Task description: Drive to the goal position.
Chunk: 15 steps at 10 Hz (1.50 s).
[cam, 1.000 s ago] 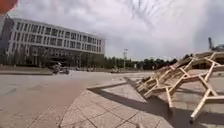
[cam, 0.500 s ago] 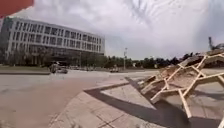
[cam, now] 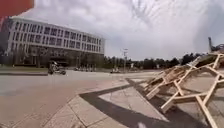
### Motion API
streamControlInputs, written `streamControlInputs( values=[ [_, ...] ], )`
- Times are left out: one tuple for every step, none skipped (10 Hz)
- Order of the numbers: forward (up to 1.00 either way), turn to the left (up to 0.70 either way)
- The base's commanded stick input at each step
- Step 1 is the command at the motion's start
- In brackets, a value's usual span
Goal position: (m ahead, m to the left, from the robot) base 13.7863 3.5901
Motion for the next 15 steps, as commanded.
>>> streamControlInputs(
  values=[
    [0.70, 0.00],
    [0.70, 0.02],
    [0.70, 0.13],
    [0.70, 0.14],
    [0.70, 0.14],
    [0.70, 0.14],
    [0.70, 0.14],
    [0.70, 0.14],
    [0.70, 0.14],
    [0.70, 0.14],
    [0.70, 0.14],
    [0.70, 0.14],
    [0.70, 0.14],
    [0.70, 0.14],
    [0.70, 0.14]
  ],
)
